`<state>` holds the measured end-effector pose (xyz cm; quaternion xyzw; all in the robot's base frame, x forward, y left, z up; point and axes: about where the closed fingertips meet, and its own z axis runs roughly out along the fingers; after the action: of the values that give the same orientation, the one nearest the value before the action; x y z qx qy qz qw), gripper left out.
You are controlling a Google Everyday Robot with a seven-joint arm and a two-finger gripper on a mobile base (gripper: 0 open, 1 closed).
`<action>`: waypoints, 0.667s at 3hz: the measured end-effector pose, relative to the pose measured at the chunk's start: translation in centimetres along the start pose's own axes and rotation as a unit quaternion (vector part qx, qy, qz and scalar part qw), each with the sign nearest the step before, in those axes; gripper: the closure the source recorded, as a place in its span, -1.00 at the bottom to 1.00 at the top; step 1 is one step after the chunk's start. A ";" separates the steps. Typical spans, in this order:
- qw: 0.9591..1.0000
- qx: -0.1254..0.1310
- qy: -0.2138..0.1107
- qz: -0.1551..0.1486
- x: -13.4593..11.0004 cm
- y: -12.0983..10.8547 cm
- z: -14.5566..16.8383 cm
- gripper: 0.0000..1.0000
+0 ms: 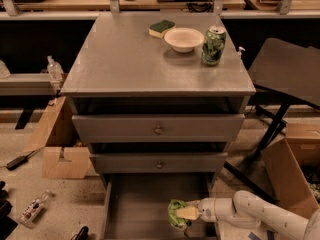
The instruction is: Place green rice chip bag into bottom drawer
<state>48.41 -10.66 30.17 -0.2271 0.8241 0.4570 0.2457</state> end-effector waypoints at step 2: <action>1.000 -0.005 0.002 0.000 0.1 0.3 0.5 -1.00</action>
Offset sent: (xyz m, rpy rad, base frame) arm -0.0005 0.0020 -0.0003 0.0020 0.0012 0.0028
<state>48.27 -10.09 30.07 -0.2288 0.8224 0.4606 0.2431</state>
